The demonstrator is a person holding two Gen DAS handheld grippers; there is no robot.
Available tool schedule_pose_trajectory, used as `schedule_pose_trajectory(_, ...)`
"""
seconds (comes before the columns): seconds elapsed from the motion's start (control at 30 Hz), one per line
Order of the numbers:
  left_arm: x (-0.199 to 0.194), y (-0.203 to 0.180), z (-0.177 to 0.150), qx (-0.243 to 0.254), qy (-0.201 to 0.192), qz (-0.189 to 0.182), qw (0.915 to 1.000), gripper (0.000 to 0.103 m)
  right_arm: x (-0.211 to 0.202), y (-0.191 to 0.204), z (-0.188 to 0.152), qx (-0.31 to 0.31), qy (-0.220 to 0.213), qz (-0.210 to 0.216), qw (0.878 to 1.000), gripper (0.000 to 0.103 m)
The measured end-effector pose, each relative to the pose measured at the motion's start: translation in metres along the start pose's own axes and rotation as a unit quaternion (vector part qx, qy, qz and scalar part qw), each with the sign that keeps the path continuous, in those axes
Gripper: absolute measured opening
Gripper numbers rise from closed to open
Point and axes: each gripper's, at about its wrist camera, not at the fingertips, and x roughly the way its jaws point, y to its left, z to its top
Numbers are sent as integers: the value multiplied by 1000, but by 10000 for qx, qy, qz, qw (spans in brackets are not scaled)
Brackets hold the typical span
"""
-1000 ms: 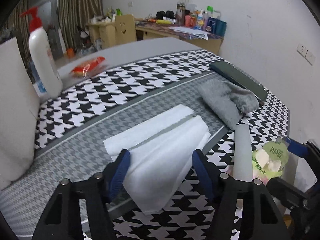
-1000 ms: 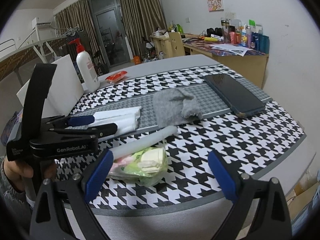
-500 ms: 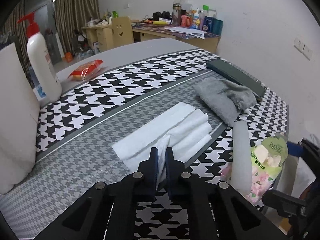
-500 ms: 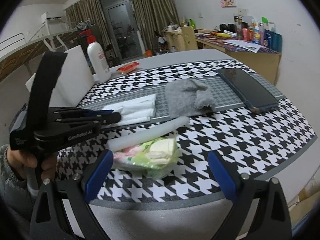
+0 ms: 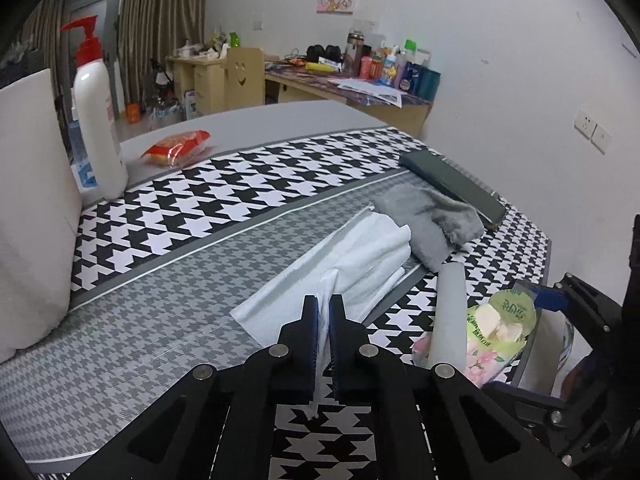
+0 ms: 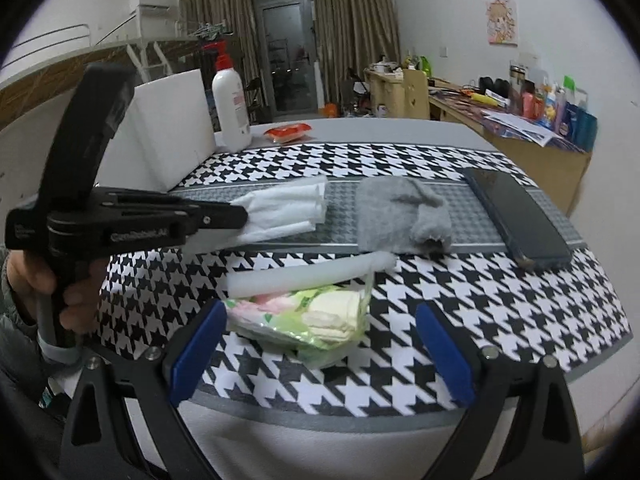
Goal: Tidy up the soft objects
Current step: 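Grasp the clear plastic-wrapped packet with the right gripper and lift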
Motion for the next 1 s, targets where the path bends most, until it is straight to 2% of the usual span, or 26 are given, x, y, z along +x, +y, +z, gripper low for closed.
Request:
schedule_pose_trajectory(0.2,-5,5,0,-108,-84,22,9999,6,7,2,2,-236,7,89,9997,98)
schedule_pose_trajectory(0.27,-7,4,0,-109,-112,2,9999,6,8,6,3,-407,8,109,9991,93)
schedule_pose_trajectory(0.33,-9,5,-1,-97,-144,-4,9999,6,8,12,3,-563,9,184,9982,79)
schedule_pose_trajectory(0.37,-10,5,-1,-96,-155,-8,9998,6,8,14,3,-613,43,243,9978,75)
schedule_pose_trajectory(0.47,-13,5,-1,-100,-187,-29,9998,6,9,20,2,-750,104,206,9969,72)
schedule_pose_trajectory(0.6,-16,6,-2,-111,-248,-29,9996,6,8,21,-1,-850,208,132,9961,54)
schedule_pose_trajectory(0.77,-20,8,-2,-162,-298,-26,9994,6,3,20,-4,-783,219,59,9967,46)
schedule_pose_trajectory(1.0,-25,9,-1,-184,-371,24,9991,6,-9,11,-1,-307,195,354,9987,38)
